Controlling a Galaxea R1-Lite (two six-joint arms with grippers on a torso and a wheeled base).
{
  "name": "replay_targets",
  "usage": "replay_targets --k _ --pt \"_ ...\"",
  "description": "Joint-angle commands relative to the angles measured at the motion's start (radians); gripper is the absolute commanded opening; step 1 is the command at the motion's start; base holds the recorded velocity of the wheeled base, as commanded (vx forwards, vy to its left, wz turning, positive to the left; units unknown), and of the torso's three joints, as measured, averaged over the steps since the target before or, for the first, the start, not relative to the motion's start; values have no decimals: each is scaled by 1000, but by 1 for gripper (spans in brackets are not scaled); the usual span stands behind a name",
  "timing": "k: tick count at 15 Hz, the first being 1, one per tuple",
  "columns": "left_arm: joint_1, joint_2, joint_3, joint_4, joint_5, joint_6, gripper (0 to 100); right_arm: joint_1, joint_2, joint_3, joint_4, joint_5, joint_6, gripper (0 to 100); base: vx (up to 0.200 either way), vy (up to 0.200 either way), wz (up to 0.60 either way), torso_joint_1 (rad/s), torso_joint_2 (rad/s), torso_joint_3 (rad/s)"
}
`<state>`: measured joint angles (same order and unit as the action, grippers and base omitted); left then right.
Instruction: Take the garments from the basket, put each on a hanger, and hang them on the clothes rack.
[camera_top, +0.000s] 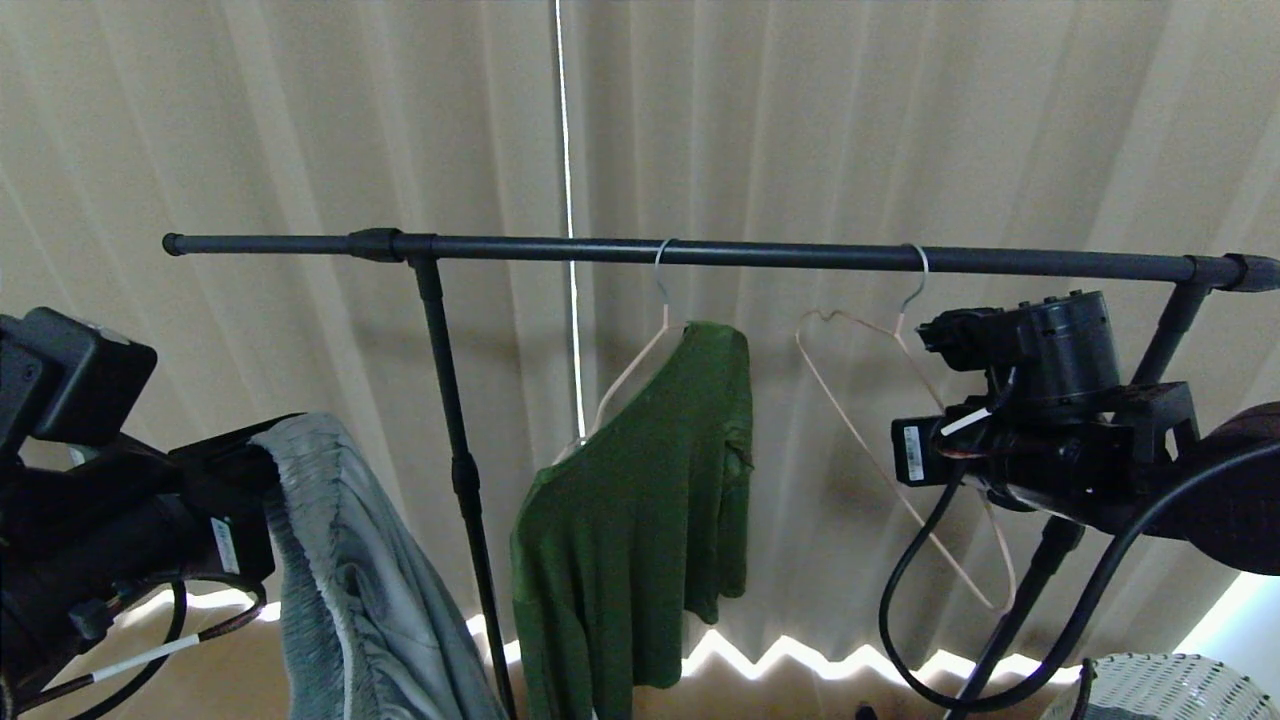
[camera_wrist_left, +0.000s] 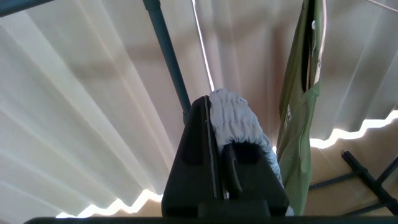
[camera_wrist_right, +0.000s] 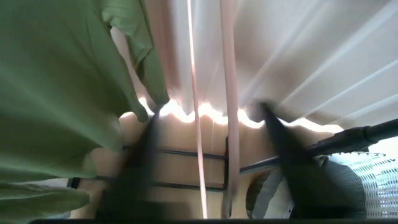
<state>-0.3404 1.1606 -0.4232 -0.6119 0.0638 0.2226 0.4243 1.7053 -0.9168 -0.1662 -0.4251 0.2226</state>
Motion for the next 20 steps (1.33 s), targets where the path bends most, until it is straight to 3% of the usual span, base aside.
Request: replay_targets --k 1,11,15,20 --pt "0 -1 0 0 -1 1 0 -2 -9 -1 1 0 -2 0 0 0 0 0 0 0" --pt "0 -4 11 -2 1 6 0 -4 -150 42 -61 2 -49 0 0 0 0 0 0 0" --pt "3 -2 21 -25 2 12 0 -1 -240 157 -75 12 -61 0 0 0 0 0 0 0" --pt "3 -2 30 -25 4 27 0 1 -262 279 -236 23 -108 0 -200 0 0 0 1 4"
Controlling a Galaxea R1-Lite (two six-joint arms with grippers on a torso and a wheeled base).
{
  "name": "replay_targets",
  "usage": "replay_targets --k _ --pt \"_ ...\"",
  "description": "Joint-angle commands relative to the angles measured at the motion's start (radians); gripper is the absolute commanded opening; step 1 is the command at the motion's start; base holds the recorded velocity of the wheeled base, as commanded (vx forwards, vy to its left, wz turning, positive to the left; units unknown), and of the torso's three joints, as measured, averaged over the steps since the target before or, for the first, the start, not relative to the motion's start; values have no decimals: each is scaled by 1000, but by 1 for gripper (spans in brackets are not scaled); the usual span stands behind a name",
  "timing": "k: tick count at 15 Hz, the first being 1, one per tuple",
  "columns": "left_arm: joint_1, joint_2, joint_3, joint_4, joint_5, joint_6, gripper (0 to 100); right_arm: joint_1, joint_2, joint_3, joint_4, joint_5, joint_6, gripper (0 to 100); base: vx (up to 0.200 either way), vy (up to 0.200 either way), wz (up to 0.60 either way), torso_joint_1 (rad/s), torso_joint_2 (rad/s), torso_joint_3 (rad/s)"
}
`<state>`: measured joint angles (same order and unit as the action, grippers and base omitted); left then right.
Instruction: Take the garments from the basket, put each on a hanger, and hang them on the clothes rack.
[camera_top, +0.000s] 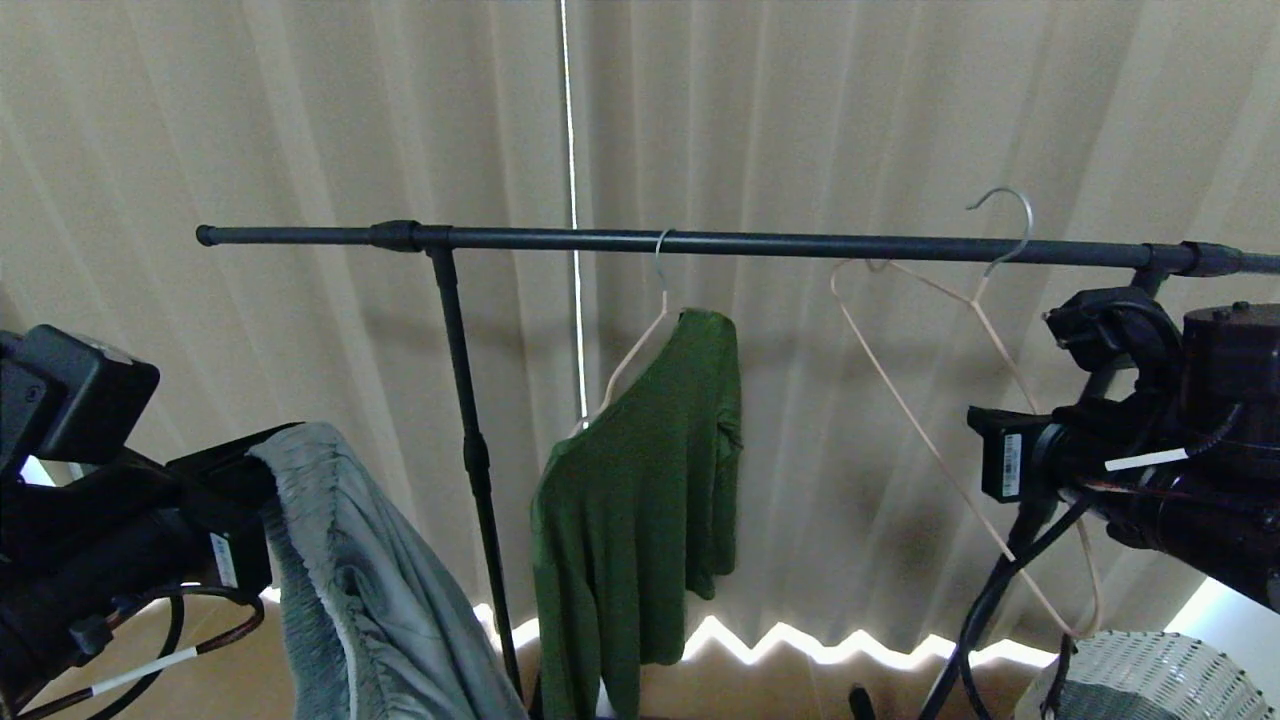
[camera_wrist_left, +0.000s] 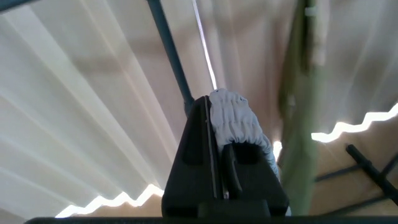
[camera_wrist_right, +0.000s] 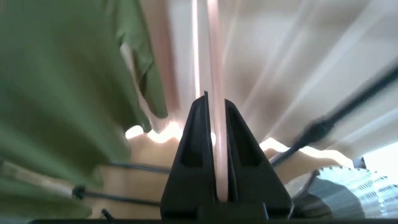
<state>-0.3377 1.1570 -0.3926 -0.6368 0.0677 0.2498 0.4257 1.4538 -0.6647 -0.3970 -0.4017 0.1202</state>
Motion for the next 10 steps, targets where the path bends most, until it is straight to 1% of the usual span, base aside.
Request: replay_targets --k 1,3,7,8,9,10 --pt "0 1 -2 0 0 0 0 -1 -9 36 -29 1 -19 0 -200 0 0 -17 -7 12" --pt "0 3 -3 0 0 0 0 -1 -12 37 -32 0 -33 0 -200 0 0 0 2 -5" --pt "-1 4 1 0 0 5 0 2 -15 50 -34 3 -31 0 -200 0 0 0 1 -1" --pt "-3 4 4 0 -2 8 0 8 -16 57 -36 4 -31 0 0 0 0 0 0 0" --pt "-4 4 9 -1 -2 14 0 41 -26 65 -46 11 -30 0 0 0 0 0 0 0" --pt "-4 6 9 -3 -2 17 0 53 -33 69 -52 26 -28 0 0 0 0 0 0 0"
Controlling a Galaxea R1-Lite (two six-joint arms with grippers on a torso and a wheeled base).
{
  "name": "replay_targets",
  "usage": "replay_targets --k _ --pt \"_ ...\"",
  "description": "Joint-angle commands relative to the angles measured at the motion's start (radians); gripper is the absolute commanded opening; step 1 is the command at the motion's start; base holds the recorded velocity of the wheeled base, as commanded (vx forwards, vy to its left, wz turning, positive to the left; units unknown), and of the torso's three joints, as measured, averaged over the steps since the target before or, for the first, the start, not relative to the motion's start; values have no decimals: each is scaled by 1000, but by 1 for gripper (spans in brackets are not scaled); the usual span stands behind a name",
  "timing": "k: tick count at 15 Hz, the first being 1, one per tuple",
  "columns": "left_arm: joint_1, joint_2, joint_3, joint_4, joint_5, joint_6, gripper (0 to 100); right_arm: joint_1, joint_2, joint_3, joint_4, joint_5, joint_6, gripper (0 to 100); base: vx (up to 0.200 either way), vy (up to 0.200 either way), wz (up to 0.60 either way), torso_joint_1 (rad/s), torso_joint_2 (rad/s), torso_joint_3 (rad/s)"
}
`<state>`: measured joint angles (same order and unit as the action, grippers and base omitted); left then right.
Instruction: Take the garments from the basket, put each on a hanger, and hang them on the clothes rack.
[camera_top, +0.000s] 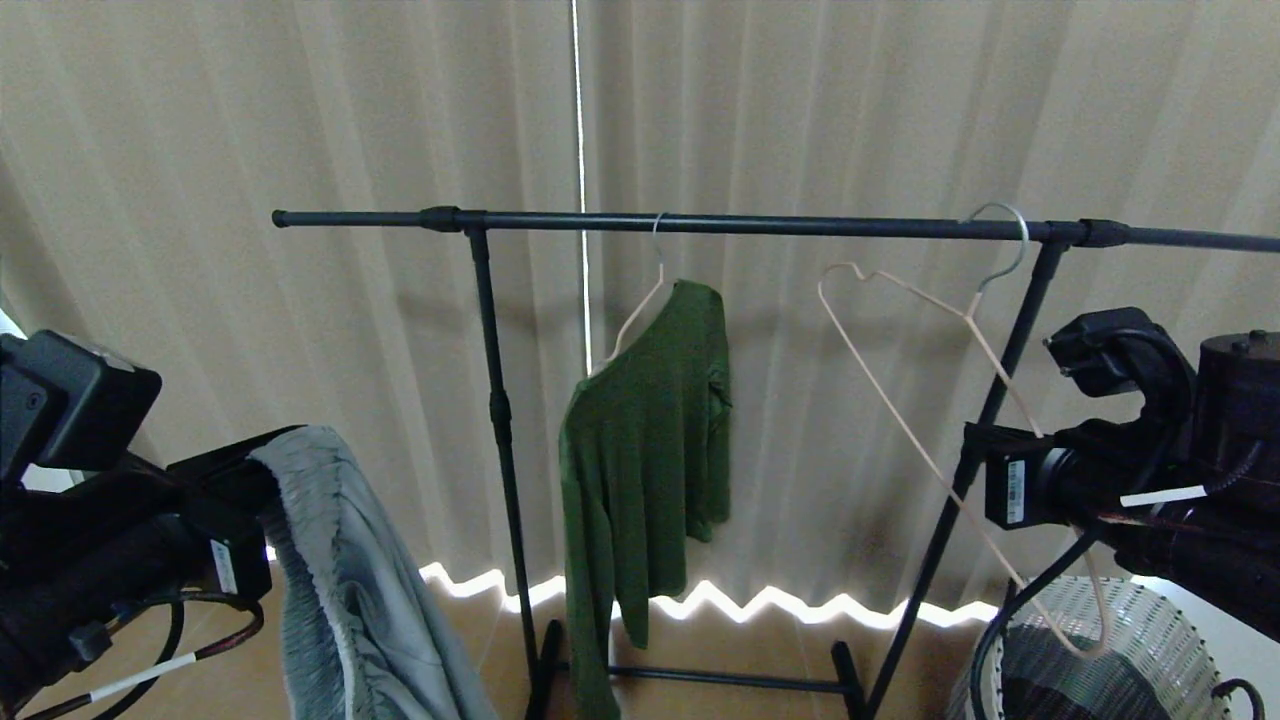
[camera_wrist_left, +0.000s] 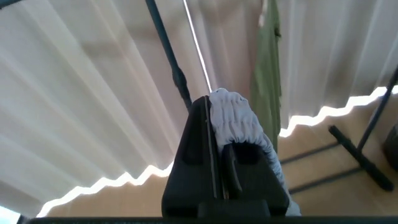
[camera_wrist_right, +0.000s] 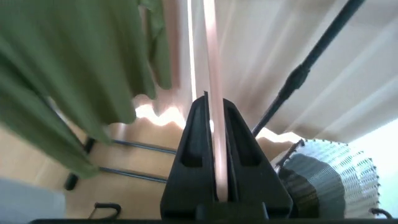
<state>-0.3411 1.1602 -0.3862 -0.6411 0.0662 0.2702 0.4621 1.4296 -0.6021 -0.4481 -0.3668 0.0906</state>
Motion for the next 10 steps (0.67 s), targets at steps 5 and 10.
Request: replay_targets --k 5,10 --pt "-1 110 -102 17 84 17 0 148 -47 36 -15 189 6 0 0 0 0 0 0 0" --pt "-4 311 -289 40 271 4 0 374 -23 36 -47 267 103 0 0 0 0 0 0 0"
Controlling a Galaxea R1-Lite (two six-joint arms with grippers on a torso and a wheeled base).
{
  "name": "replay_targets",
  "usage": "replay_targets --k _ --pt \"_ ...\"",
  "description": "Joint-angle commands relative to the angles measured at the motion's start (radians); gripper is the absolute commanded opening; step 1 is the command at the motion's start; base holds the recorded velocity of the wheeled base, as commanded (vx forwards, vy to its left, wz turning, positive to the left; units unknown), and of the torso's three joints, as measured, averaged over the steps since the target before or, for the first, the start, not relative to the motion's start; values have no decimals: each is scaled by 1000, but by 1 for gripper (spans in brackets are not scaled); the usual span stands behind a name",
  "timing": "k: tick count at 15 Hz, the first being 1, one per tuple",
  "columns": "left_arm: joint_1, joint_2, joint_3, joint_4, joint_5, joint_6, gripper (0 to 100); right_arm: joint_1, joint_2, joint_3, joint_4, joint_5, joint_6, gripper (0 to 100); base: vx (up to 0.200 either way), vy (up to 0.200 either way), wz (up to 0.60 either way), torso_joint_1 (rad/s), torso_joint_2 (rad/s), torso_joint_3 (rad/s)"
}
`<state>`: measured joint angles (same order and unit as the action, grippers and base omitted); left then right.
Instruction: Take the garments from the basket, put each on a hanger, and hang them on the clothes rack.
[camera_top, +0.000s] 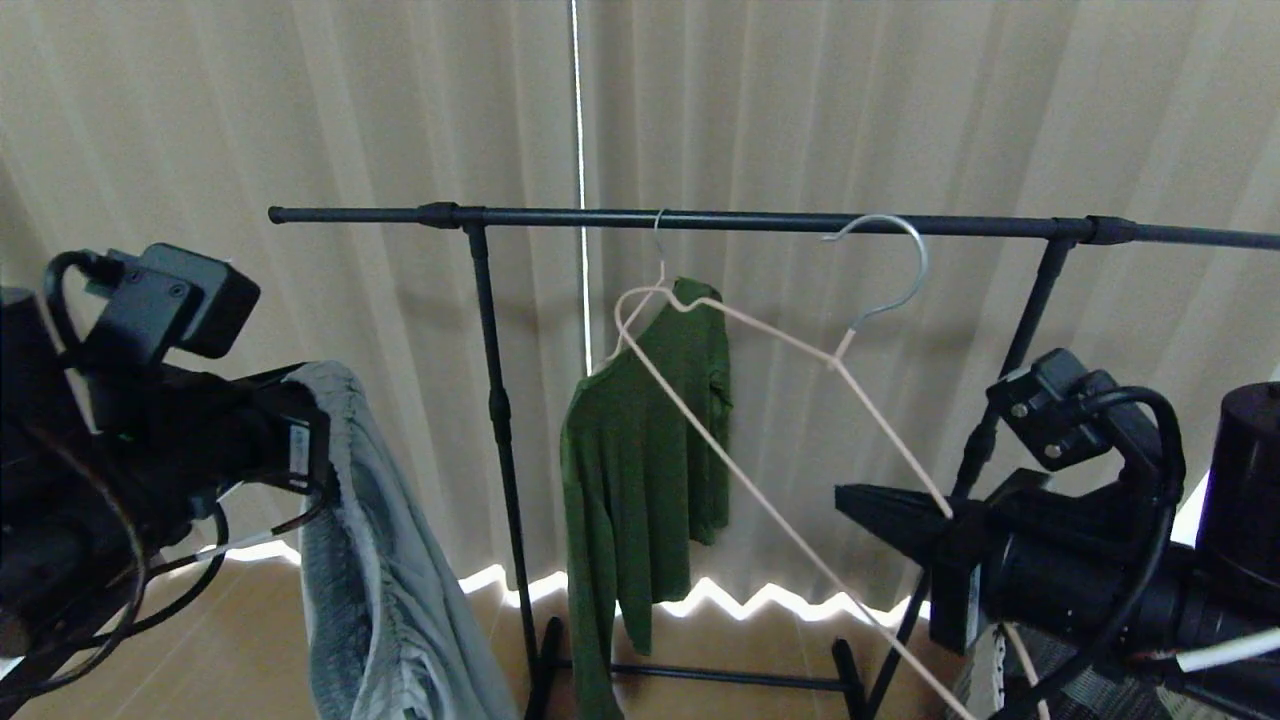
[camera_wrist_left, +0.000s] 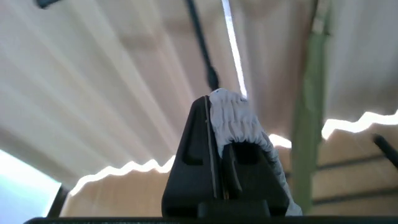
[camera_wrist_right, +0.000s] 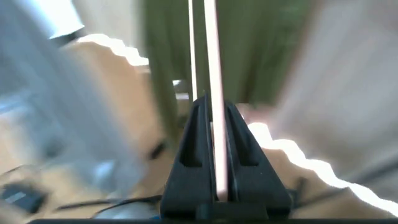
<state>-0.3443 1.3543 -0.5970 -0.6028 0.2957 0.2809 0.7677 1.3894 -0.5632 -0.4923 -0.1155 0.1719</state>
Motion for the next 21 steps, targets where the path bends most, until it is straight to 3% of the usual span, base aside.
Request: replay_targets --k 1,4,8,12,14,21 --pt "2 174 -144 1 98 -23 0 130 31 -4 -3 42 54 0 0 0 0 0 0 0" --pt "4 240 -245 0 198 -60 0 239 46 3 -3 48 60 0 0 0 0 0 0 0" --pt "-2 263 -297 -2 210 -108 0 291 53 2 -2 50 55 0 0 0 0 0 0 0" --pt "-52 259 -299 -3 210 -135 0 288 154 -29 -12 43 58 0 0 0 0 0 0 0" --pt "-75 258 -296 -2 235 -135 0 268 214 -49 -80 40 54 0 0 0 0 0 0 0" --pt "-84 258 -268 1 261 -127 0 180 324 -155 -126 20 66 0 0 0 0 0 0 0"
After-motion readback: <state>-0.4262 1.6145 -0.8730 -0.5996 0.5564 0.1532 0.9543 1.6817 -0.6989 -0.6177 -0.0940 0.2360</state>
